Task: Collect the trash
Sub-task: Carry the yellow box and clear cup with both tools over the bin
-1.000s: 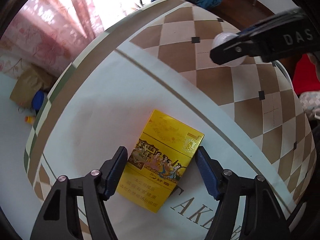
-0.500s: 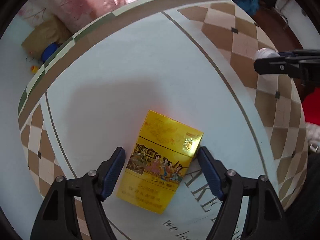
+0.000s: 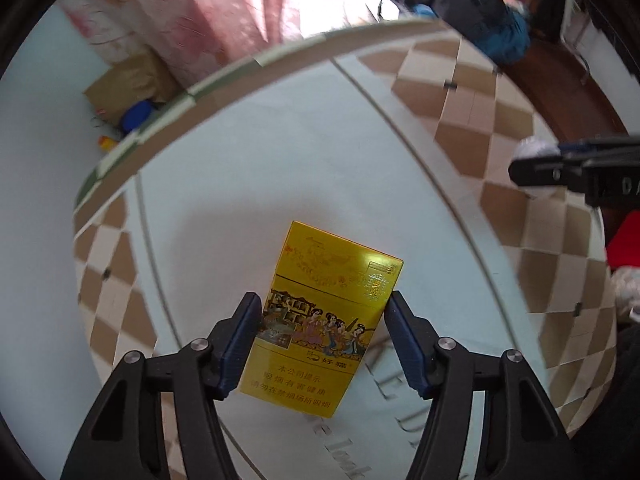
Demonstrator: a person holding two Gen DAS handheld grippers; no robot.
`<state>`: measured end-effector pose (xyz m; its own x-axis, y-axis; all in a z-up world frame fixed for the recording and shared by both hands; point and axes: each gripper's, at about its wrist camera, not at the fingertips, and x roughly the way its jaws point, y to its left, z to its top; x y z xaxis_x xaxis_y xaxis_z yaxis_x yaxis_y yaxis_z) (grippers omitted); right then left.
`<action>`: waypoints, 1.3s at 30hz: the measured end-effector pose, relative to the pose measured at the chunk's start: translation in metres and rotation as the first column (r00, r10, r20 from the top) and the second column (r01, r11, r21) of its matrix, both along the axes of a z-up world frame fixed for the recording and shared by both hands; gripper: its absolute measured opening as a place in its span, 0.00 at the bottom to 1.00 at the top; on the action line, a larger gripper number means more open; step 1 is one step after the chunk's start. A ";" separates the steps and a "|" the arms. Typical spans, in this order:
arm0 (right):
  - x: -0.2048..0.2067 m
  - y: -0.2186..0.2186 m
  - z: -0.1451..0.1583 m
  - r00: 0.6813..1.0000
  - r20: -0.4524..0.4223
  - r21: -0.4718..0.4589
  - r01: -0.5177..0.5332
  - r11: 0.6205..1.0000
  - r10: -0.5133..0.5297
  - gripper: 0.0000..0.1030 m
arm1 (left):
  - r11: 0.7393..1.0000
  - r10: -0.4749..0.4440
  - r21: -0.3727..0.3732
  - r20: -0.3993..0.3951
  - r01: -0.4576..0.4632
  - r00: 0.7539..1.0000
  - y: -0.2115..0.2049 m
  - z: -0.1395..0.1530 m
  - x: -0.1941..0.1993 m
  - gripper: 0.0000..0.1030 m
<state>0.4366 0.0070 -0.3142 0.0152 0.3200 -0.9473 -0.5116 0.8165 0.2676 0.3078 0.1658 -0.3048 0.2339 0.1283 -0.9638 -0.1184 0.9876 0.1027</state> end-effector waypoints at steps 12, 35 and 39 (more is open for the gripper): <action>-0.053 -0.095 0.085 0.988 0.119 0.141 0.079 0.987 -0.097 0.45 | 0.997 0.059 0.027 0.264 -0.069 0.963 -0.073 0.105 -0.058 0.58; -0.009 -0.450 0.012 0.857 0.000 0.033 0.515 0.857 -0.515 0.45 | 0.912 -0.103 -0.379 0.157 0.156 0.982 -0.356 0.042 0.096 0.58; 0.007 -0.466 -0.040 0.839 -0.078 -0.008 0.539 0.842 -0.538 0.45 | 0.875 -0.099 -0.472 0.044 0.108 0.994 -0.372 -0.005 0.124 0.58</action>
